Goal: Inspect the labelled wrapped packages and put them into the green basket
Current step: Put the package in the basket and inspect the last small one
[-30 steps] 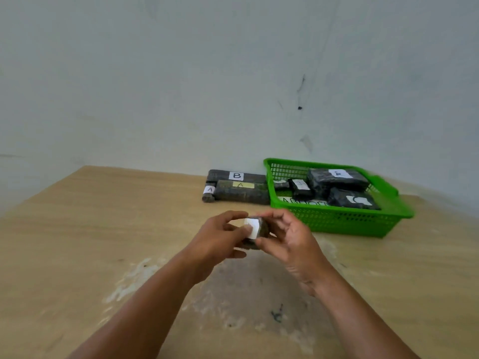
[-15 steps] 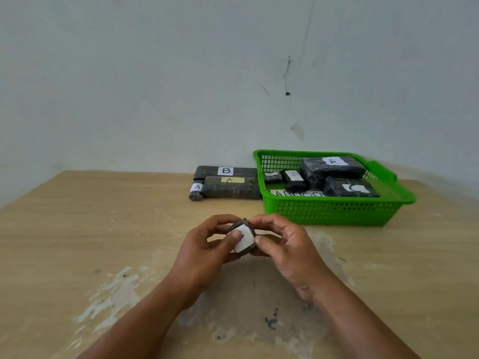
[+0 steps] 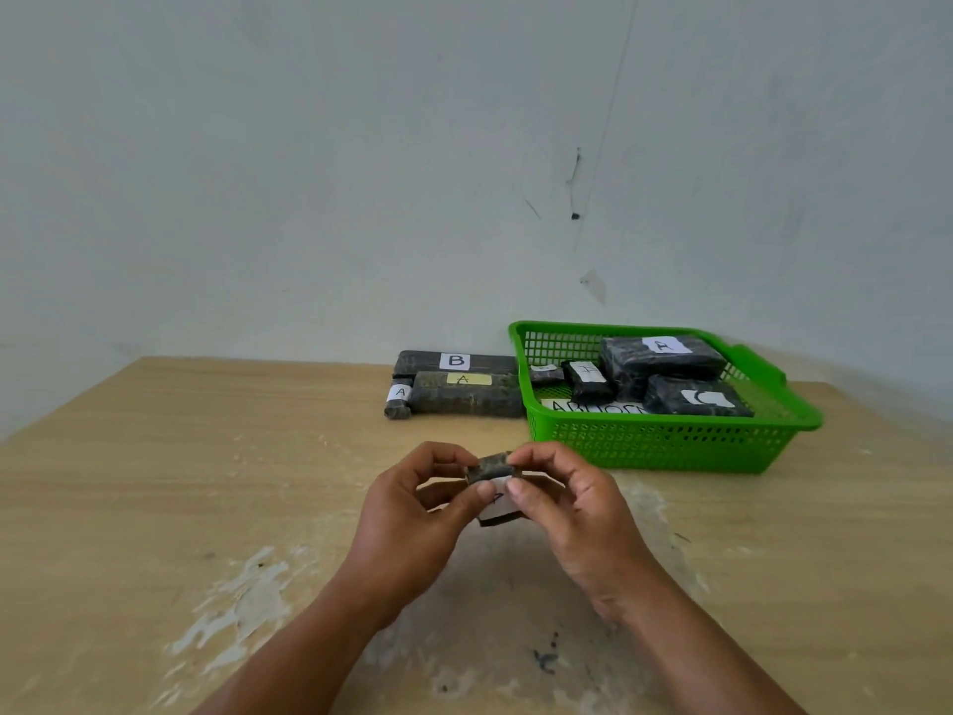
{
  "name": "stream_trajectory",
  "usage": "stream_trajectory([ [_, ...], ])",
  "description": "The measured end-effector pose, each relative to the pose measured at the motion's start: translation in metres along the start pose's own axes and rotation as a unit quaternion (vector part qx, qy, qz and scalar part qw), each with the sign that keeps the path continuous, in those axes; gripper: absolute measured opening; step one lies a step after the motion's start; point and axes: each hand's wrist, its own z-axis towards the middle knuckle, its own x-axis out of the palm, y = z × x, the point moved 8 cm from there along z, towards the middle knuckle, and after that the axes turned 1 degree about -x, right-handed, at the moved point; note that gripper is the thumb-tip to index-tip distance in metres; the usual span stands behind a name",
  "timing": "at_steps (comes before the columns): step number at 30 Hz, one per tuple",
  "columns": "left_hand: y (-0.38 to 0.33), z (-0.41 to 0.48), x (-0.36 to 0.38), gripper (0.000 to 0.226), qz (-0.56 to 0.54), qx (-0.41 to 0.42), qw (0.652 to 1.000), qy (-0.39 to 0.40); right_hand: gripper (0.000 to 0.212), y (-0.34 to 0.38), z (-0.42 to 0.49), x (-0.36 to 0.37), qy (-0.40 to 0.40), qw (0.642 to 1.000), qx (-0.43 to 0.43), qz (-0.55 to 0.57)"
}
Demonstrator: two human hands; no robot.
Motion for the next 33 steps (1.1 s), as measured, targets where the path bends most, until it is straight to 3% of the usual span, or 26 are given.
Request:
stream_trajectory([
  [11,-0.015,-0.003,0.0,0.023,0.024,0.077,0.997,-0.014,0.02,0.007,-0.002,0.004,0.042,0.997,-0.02,0.057],
  [22,-0.013,-0.003,0.003,0.024,0.019,0.094,0.995,0.003,0.012,0.012,-0.001,0.002,0.039,0.998,-0.049,0.013],
  [28,-0.025,-0.006,0.001,0.017,0.06,0.168,0.984,-0.021,0.02,0.017,-0.003,0.01,0.075,0.994,-0.08,0.016],
  [33,-0.026,-0.008,0.002,0.022,0.033,0.166,0.985,-0.009,0.014,0.014,0.0,0.007,0.068,0.993,-0.095,-0.011],
])
